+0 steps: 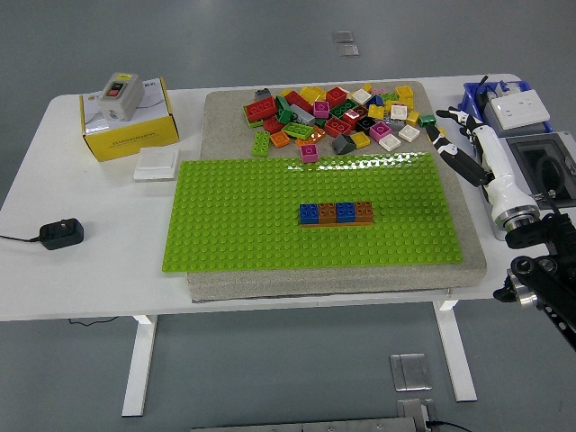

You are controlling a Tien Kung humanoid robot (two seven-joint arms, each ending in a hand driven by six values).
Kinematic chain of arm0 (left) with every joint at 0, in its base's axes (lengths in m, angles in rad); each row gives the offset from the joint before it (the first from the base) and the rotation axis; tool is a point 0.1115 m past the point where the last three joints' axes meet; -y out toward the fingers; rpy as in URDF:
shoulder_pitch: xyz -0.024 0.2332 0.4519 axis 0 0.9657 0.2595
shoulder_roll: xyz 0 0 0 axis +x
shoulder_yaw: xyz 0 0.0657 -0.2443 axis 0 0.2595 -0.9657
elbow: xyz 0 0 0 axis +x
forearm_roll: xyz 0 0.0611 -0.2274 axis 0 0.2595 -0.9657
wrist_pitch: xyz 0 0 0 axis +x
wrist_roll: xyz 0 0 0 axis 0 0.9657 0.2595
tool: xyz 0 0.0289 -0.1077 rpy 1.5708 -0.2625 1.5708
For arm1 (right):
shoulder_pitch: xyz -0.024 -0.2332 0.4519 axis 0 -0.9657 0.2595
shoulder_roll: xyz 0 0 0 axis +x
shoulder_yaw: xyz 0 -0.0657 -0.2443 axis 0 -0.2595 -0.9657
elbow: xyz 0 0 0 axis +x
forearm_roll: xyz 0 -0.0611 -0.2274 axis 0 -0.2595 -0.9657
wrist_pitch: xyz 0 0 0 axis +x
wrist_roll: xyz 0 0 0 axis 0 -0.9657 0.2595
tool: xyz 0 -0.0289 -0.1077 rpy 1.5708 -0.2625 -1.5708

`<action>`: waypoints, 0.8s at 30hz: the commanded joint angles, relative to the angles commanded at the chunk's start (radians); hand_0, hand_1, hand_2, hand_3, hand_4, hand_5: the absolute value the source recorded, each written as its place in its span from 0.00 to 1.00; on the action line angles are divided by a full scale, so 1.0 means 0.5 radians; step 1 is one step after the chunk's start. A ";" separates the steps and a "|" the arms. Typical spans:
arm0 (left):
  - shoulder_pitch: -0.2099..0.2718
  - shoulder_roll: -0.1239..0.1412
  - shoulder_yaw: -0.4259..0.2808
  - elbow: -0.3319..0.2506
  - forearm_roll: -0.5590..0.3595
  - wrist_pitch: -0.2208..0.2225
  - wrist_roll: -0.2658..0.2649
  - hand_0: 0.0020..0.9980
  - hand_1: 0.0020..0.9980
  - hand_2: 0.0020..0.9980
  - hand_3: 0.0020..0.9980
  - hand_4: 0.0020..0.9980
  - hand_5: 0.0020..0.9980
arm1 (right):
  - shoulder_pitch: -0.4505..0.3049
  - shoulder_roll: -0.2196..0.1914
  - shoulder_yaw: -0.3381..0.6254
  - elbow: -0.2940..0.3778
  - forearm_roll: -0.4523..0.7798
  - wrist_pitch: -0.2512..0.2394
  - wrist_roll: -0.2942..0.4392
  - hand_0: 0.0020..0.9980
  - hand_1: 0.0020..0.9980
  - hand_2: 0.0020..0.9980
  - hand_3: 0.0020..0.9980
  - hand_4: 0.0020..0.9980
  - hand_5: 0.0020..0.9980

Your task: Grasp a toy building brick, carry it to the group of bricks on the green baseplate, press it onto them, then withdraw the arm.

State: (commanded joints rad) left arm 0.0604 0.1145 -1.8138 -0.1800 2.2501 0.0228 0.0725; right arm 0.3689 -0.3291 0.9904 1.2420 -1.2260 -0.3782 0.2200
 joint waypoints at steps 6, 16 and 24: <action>0.000 -0.006 -0.002 0.000 -0.015 0.004 -0.001 0.64 0.60 0.57 0.66 0.23 0.75 | 0.033 -0.026 -0.054 0.002 0.020 -0.008 0.007 1.00 0.96 0.93 0.81 0.76 0.71; 0.004 0.013 0.074 0.000 -0.107 0.002 0.002 0.64 0.60 0.57 0.66 0.23 0.75 | -0.031 -0.015 0.061 0.034 -0.069 -0.025 0.001 0.99 0.95 0.93 0.81 0.76 0.71; -0.020 0.052 0.216 0.000 -0.263 0.002 0.018 0.64 0.60 0.57 0.66 0.23 0.74 | -0.077 0.011 0.118 0.044 -0.091 -0.019 -0.003 0.97 0.84 0.86 0.81 0.76 0.71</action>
State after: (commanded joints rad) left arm 0.0502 0.1407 -1.7056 -0.1800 2.1188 0.0237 0.0814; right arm 0.3307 -0.3238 1.0492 1.2638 -1.2713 -0.3879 0.2185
